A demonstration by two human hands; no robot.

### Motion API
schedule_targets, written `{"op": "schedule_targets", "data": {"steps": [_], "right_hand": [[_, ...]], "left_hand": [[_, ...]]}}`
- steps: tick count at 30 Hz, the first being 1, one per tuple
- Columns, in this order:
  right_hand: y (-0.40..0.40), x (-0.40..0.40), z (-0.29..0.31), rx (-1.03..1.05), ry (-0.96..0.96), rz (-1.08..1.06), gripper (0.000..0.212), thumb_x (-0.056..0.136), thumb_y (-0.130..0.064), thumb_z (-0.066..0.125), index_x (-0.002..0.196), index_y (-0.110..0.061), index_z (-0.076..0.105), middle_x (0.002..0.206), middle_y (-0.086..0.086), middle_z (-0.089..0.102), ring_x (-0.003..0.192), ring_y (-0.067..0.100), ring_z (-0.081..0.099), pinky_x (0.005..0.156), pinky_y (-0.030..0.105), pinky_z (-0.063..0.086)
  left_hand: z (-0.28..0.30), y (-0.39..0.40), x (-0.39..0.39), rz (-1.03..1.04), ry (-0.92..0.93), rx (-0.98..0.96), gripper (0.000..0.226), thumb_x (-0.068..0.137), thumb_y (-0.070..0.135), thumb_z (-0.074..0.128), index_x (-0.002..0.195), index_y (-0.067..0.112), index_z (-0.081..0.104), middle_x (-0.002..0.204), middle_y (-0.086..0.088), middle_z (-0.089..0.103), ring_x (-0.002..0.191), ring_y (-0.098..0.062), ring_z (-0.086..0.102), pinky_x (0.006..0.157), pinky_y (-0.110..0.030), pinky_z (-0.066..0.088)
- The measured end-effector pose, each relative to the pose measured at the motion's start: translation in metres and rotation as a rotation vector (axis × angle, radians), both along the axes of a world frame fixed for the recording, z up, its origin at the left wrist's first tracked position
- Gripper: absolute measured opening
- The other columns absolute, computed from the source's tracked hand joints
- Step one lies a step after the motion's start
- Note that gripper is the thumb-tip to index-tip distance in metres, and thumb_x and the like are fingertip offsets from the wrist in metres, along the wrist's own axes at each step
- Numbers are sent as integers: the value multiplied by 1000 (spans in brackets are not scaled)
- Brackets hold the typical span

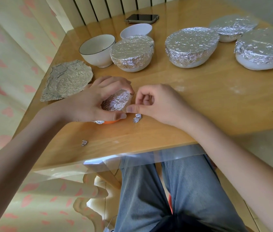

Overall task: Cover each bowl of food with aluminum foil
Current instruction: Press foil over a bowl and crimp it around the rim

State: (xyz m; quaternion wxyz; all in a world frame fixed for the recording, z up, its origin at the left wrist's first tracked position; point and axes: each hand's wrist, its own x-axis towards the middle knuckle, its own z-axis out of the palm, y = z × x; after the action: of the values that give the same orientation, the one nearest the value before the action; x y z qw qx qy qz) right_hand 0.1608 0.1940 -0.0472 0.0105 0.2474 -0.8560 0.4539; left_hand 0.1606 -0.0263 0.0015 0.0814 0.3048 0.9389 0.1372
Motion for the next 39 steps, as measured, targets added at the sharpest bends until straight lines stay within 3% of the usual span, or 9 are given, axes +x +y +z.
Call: {"op": "schedule_targets", "data": {"steps": [7,15,19,21,25,29,34,37,39], "right_hand": [[-8,-14,7,155,-12,49,39,60,-53,80,67,-26,53,60,-9,53,54,6,46,59,32,42],[-17,-14,4,207,19,-6,43,57,-56,81,66,-24,53,58,-9,50,56,8,46,57,31,41],[-17,-13,5,282,38,52,41,61,-54,80,68,-24,52,62,-9,51,61,8,48,59,34,44],[-11,-7,1,225,54,16,33,63,-48,81,70,-27,57,67,-9,52,65,6,48,63,34,46],[-11,4,-2,60,34,-7,29,64,-44,82,77,-26,64,71,-10,49,60,3,41,61,30,39],[-20,0,-1,-21,-26,-23,20,69,-32,82,68,-25,64,63,-10,49,51,2,42,56,28,37],[-23,-1,-1,-75,-110,20,18,73,-22,80,67,-24,63,59,-11,48,48,1,41,52,16,32],[-22,-3,-2,-28,-82,-38,21,73,-23,77,63,-26,59,56,-11,47,48,3,41,53,23,37],[-16,-4,-1,101,27,-148,20,74,-24,72,64,-26,54,53,-10,46,55,7,44,62,29,44]], "left_hand": [[0,-2,2,9,-7,61,54,74,61,60,123,59,37,143,27,33,141,-17,25,110,-60,25],[-4,-6,4,8,19,111,59,75,55,60,129,56,36,144,27,32,140,-15,27,112,-55,26],[-6,-10,4,-14,42,151,61,75,51,59,132,51,38,143,29,31,139,-5,25,114,-22,17],[-7,-10,4,-9,43,158,61,75,50,59,132,48,39,144,27,31,139,-4,25,112,-16,17],[-8,-10,4,-20,46,177,59,76,48,59,132,43,41,144,22,34,140,-7,27,113,-20,18],[-9,-9,5,-26,67,175,59,76,48,60,132,41,43,144,18,35,139,-9,28,113,-26,19],[-9,-11,6,-27,64,208,57,77,46,58,130,35,43,142,18,36,135,-6,31,111,-19,19],[-8,-11,7,-23,61,197,58,75,46,59,130,35,44,142,19,35,136,-5,29,111,-17,18],[-7,-10,7,-16,52,197,58,74,47,59,129,36,45,143,19,35,137,-6,29,111,-17,18]]}}
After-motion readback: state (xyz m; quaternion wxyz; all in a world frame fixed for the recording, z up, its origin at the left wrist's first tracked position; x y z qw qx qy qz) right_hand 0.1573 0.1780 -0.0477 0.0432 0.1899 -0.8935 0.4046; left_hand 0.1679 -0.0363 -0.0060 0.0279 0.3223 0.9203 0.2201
